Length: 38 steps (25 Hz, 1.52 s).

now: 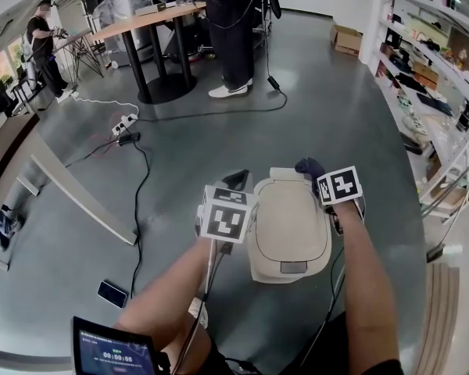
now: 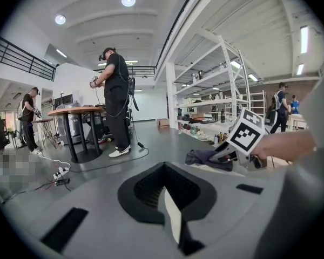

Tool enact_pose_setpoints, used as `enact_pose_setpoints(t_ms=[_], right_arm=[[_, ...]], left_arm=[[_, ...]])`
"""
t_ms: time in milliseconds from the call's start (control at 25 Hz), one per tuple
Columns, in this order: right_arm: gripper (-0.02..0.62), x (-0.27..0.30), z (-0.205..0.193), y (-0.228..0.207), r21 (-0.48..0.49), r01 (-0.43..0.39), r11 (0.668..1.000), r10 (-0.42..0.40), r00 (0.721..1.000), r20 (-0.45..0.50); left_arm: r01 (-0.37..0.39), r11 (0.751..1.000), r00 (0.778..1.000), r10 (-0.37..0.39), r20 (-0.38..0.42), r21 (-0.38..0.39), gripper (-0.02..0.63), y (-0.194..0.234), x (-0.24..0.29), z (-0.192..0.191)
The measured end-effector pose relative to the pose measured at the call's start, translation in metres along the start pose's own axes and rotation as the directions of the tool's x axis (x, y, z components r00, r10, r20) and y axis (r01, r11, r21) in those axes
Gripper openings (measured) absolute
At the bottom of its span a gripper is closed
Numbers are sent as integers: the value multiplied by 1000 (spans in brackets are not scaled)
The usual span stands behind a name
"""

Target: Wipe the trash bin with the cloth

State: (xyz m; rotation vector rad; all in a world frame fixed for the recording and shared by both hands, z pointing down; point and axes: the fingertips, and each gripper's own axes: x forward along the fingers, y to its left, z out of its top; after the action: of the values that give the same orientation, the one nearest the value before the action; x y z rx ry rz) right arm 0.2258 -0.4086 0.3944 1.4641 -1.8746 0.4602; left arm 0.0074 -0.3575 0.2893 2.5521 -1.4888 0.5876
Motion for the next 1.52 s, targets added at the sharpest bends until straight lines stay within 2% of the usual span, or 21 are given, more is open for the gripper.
enact_pose_setpoints(t_ms=[240,360,560,760,1040,1520], right_arm=[[87,-4,13,9,68,-32,997,28,998,64],[87,-13,28,24,55,-53,997,48,994,100],[87,-24,45,86,41,-217,975,211,970,123],[87,-32,45,146,-54,-290,956,293,953,80],[87,-32,28,190,-161,-304,939,309,951,3],[87,-28,20,190,-137,-290,947,292,956,-5]], left_arm=[[4,1000,1000,-4,-8,-1,-3,-1,-1,-1],[-2,1000,1000,2,4,-8,-2,3,-3,1],[-9,1000,1000,9,-13,-28,-3,11,-11,-2],[-25,999,1000,25,-9,-43,-2,23,-24,-1],[-38,998,999,38,-16,-54,-2,34,-45,-11],[-26,998,999,25,-24,-63,-3,29,-61,-17]])
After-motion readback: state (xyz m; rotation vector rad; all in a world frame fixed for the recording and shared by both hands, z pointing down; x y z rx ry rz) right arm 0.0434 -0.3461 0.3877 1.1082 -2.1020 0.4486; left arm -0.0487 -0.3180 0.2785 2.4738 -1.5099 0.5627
